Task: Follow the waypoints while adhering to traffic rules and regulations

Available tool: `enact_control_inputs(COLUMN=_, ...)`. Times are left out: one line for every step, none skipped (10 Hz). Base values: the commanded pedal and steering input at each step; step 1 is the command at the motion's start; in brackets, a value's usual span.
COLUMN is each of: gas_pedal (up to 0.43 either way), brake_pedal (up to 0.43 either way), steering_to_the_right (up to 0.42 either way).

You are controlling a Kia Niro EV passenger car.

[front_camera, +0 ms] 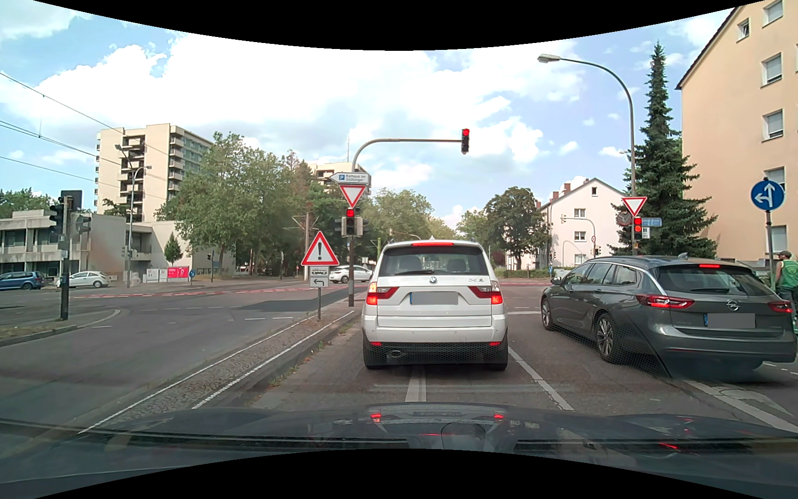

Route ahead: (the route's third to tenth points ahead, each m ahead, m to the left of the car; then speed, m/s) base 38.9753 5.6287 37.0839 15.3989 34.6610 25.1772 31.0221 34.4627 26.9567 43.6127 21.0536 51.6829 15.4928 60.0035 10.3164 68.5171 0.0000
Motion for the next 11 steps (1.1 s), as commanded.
enact_control_inputs(gas_pedal=0.0, brake_pedal=0.262, steering_to_the_right=-0.004)
enact_control_inputs(gas_pedal=0.0, brake_pedal=0.262, steering_to_the_right=-0.004)
enact_control_inputs(gas_pedal=0.0, brake_pedal=0.262, steering_to_the_right=-0.004)
enact_control_inputs(gas_pedal=0.0, brake_pedal=0.262, steering_to_the_right=-0.004)
enact_control_inputs(gas_pedal=0.0, brake_pedal=0.262, steering_to_the_right=-0.004)
enact_control_inputs(gas_pedal=0.0, brake_pedal=0.262, steering_to_the_right=-0.004)
enact_control_inputs(gas_pedal=0.0, brake_pedal=0.268, steering_to_the_right=-0.004)
enact_control_inputs(gas_pedal=0.0, brake_pedal=0.268, steering_to_the_right=-0.004)
enact_control_inputs(gas_pedal=0.0, brake_pedal=0.262, steering_to_the_right=-0.004)
enact_control_inputs(gas_pedal=0.0, brake_pedal=0.262, steering_to_the_right=-0.004)
enact_control_inputs(gas_pedal=0.0, brake_pedal=0.262, steering_to_the_right=-0.004)
